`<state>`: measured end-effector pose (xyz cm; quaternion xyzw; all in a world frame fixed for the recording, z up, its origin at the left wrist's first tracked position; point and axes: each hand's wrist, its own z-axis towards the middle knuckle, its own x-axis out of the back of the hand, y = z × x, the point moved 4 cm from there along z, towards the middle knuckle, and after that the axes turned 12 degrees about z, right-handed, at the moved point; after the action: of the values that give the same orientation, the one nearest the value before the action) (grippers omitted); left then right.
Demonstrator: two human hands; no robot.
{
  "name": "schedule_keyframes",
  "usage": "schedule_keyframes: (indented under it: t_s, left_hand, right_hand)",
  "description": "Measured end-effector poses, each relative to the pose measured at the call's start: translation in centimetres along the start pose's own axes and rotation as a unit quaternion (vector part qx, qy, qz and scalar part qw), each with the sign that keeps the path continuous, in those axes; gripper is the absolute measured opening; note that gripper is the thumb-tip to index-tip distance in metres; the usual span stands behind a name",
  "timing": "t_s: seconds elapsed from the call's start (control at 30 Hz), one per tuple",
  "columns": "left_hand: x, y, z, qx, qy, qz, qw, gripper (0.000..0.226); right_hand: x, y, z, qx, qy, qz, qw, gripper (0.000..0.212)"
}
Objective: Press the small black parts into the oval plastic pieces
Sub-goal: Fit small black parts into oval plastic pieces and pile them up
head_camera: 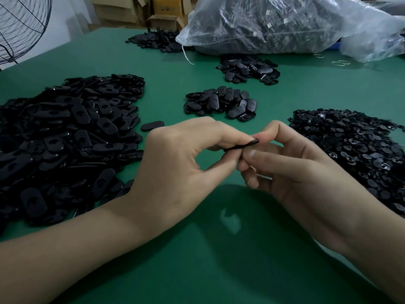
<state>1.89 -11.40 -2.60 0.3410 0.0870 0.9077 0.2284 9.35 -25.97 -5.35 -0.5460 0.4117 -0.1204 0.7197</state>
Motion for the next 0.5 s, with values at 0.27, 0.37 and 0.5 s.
schedule_keyframes:
  t_s: [0.27,0.37,0.5]
  left_hand:
    - [-1.3,-1.5,0.0,0.145,-0.071,-0.165,0.973,0.02]
    - [-2.0,-2.1,-0.2,0.19,-0.11,-0.212,0.952,0.018]
    - [-2.2,-2.4,-0.2,0.195,-0.153,-0.188,0.95,0.029]
  right_hand:
    - [0.2,-1.3,0.1,0.117,0.01,-0.228,0.967,0.01]
    - [0.5,-1.2,0.2,0.121,0.023,-0.263,0.957,0.013]
    - [0.8,-0.9,0.3,0.084,0.043,-0.249,0.964,0.015]
